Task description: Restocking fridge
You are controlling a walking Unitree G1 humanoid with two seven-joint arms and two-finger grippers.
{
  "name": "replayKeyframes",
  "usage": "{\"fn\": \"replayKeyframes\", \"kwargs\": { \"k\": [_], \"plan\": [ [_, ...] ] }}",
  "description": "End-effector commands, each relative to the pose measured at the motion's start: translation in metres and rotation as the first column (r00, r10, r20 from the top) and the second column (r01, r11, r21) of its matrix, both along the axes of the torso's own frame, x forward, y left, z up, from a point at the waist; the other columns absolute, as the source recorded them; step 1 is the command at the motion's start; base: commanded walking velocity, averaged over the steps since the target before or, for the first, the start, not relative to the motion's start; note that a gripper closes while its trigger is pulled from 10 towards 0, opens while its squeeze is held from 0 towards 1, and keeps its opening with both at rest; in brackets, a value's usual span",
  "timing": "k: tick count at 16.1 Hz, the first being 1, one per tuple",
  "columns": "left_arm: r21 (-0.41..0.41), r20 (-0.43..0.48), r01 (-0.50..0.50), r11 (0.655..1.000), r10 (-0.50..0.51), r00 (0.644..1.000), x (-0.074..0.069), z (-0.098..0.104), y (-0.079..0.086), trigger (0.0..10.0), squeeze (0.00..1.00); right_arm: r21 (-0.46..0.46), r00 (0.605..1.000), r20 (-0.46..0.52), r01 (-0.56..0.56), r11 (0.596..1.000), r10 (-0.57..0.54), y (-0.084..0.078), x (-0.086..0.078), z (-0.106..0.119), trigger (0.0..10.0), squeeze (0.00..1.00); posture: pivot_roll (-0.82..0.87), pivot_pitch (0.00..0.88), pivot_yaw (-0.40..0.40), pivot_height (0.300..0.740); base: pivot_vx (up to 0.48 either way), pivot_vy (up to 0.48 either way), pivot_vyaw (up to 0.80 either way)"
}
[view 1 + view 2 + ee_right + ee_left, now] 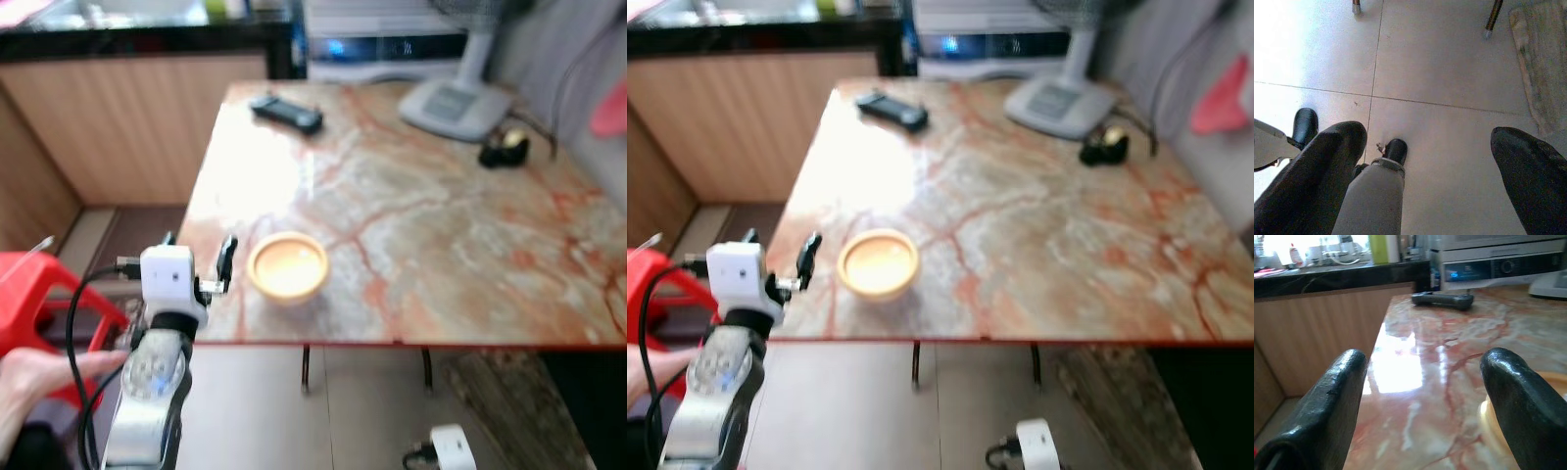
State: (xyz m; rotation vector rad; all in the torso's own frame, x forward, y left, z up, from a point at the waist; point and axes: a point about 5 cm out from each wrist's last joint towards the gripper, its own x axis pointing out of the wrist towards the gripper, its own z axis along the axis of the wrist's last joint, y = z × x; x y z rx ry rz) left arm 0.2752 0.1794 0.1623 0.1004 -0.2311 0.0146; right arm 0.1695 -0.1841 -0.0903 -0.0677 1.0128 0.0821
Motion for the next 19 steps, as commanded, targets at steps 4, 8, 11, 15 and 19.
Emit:
{"fn": "replayKeyframes", "kwargs": {
  "k": [4, 8, 11, 15, 19],
  "plan": [
    [0.005, -0.015, 0.012, 1.0, -0.012, 1.0, 0.001, -0.001, -0.002, 10.0, 0.0, 0.002, 1.0, -0.013, 0.004, 1.0, -0.004, -0.001, -0.003, -0.001, 10.0, 0.0, 0.1, 0.089, -0.008, 0.74, 0.274, 0.0, 0.0],
    [0.002, -0.015, 0.02, 1.0, -0.02, 1.0, 0.001, -0.001, -0.004, 10.0, 0.0, 0.001, 1.0, -0.011, -0.001, 1.0, 0.001, -0.001, -0.002, -0.001, 10.0, 0.0, 0.1, 0.09, -0.011, 0.74, 0.27, 0.0, 0.0],
    [0.005, -0.015, 0.019, 1.0, -0.019, 1.0, 0.001, 0.0, -0.004, 10.0, 0.0, 0.001, 1.0, -0.009, -0.002, 1.0, 0.002, -0.001, -0.001, -0.001, 10.0, 0.0, 0.1, 0.091, -0.012, 0.74, 0.0, 0.0, 0.0],
    [-0.028, -0.013, 0.017, 0.999, -0.017, 1.0, -0.001, 0.001, -0.002, 10.0, 0.0, 0.002, 1.0, -0.007, 0.0, 1.0, 0.0, -0.001, -0.001, 0.0, 10.0, 0.0, 0.11, 0.093, -0.013, 0.74, 0.0, 0.0, 0.0],
    [-0.259, -0.099, 0.002, 0.966, -0.029, 0.995, -0.001, -0.008, 0.006, 10.0, 0.0, -0.002, 1.0, -0.008, -0.002, 1.0, 0.002, -0.002, -0.001, 0.0, 10.0, 0.0, 0.11, 0.098, -0.018, 0.74, 0.0, 0.0, 0.0]
  ]
}}
